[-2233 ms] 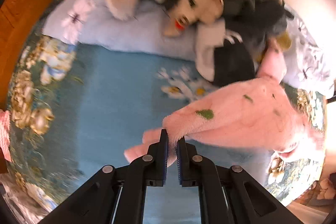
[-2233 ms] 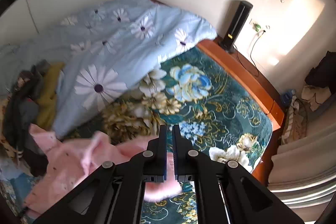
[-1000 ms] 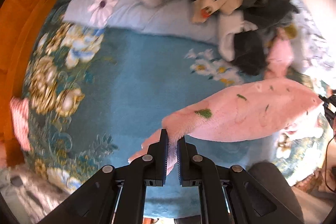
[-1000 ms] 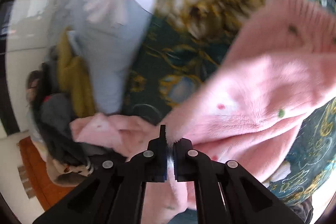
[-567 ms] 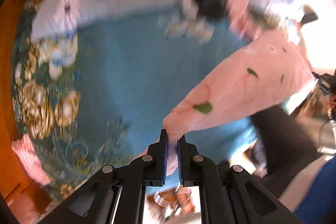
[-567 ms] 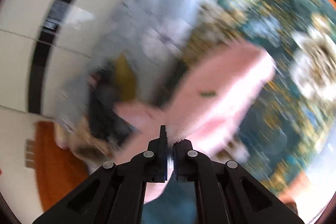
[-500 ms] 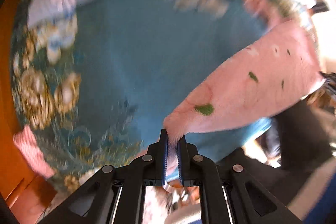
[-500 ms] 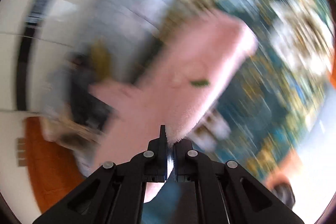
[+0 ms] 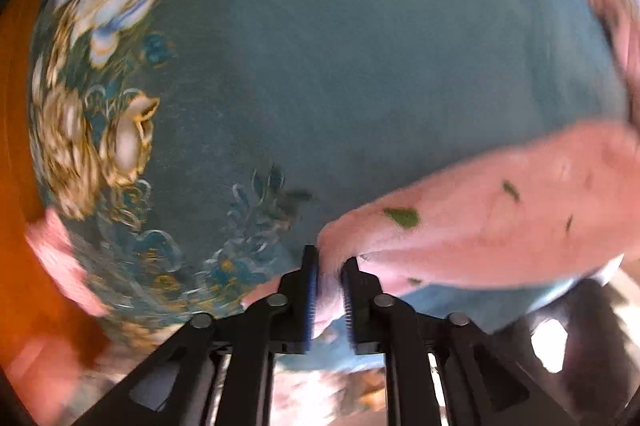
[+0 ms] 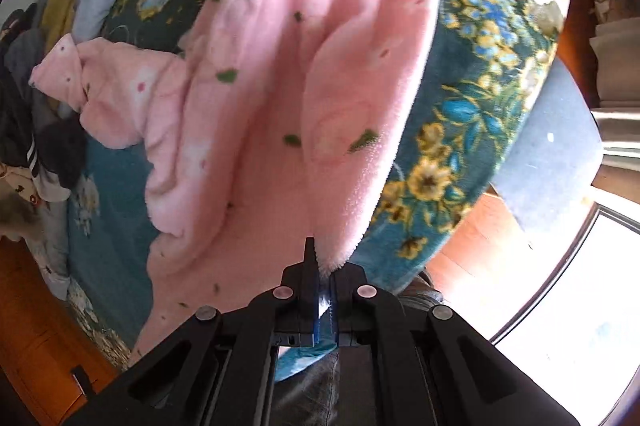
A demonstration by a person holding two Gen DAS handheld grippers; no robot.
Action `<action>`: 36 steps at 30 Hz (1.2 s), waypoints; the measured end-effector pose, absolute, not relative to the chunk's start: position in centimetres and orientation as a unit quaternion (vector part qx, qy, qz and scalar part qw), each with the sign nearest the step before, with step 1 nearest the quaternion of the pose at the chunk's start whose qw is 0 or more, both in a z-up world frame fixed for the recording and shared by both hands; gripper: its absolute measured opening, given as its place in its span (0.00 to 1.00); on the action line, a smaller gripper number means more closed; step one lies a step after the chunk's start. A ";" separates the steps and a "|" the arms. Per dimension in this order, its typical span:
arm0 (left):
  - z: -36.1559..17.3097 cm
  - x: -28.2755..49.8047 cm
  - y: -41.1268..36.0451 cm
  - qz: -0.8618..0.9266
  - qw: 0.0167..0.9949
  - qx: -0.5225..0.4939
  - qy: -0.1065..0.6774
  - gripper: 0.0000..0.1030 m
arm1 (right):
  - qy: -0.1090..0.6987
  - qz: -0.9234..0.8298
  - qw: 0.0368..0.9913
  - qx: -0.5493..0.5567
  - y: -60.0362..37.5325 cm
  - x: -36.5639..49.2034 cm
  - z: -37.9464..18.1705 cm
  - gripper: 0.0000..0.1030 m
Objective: Fold clothes
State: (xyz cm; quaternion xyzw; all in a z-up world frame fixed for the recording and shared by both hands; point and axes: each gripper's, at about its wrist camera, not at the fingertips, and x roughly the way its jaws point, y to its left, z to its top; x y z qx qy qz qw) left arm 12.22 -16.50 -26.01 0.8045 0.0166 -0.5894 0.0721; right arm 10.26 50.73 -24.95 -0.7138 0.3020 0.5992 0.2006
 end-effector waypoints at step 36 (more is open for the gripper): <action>-27.4 30.0 -22.0 -0.610 0.371 0.531 0.456 0.04 | 0.188 0.706 0.166 -0.662 49.8 5.2 -12.5 0.42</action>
